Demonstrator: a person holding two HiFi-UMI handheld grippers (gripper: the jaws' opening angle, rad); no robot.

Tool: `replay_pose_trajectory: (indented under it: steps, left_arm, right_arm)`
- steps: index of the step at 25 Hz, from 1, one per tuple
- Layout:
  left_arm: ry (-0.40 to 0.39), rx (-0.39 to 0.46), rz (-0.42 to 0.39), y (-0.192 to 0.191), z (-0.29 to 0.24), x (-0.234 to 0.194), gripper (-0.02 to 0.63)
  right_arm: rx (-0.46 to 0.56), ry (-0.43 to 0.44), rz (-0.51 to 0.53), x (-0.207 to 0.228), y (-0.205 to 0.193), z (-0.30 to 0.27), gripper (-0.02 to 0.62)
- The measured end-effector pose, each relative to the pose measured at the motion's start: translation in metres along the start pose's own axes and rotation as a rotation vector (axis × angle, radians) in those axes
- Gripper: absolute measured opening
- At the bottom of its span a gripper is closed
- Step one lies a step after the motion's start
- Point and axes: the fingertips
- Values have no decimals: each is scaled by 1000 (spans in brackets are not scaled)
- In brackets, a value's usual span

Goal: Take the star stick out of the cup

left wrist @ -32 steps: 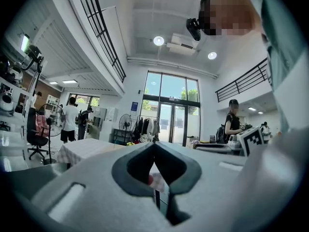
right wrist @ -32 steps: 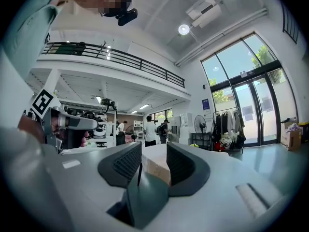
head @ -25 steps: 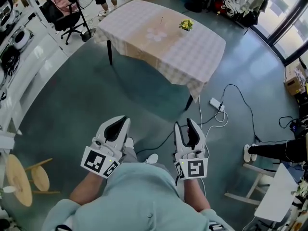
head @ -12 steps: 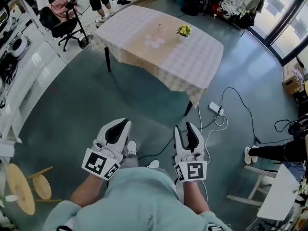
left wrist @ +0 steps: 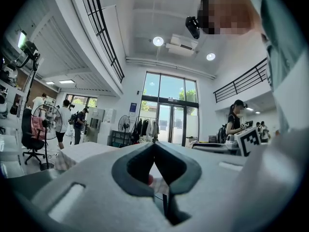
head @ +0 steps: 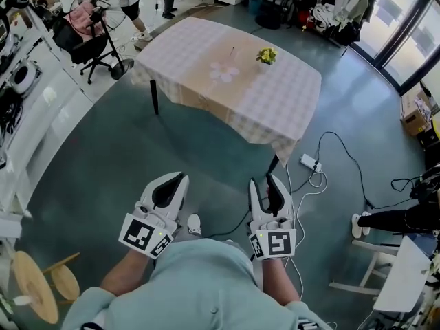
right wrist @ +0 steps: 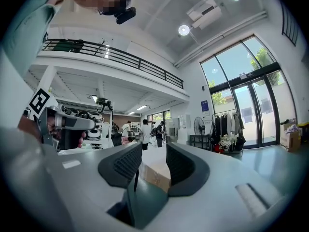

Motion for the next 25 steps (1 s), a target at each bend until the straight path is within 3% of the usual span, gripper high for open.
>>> replay_pose_trajectory:
  steps: [11,25]
  left_arm:
    - [-34,11,0,10,-23,-72,5]
    - [-19,23,14,20,-38,-140,5]
  right_arm:
    - [-13,-41,21,-17,-2,-65,137]
    - [-15,-111,54,-14,9,-110,135]
Point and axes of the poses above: the fingertips, and each gripper's own axes: z backward along the fingers, x to its right, y out of its top, and after that the axes turned 13 degrees about y, right-handed
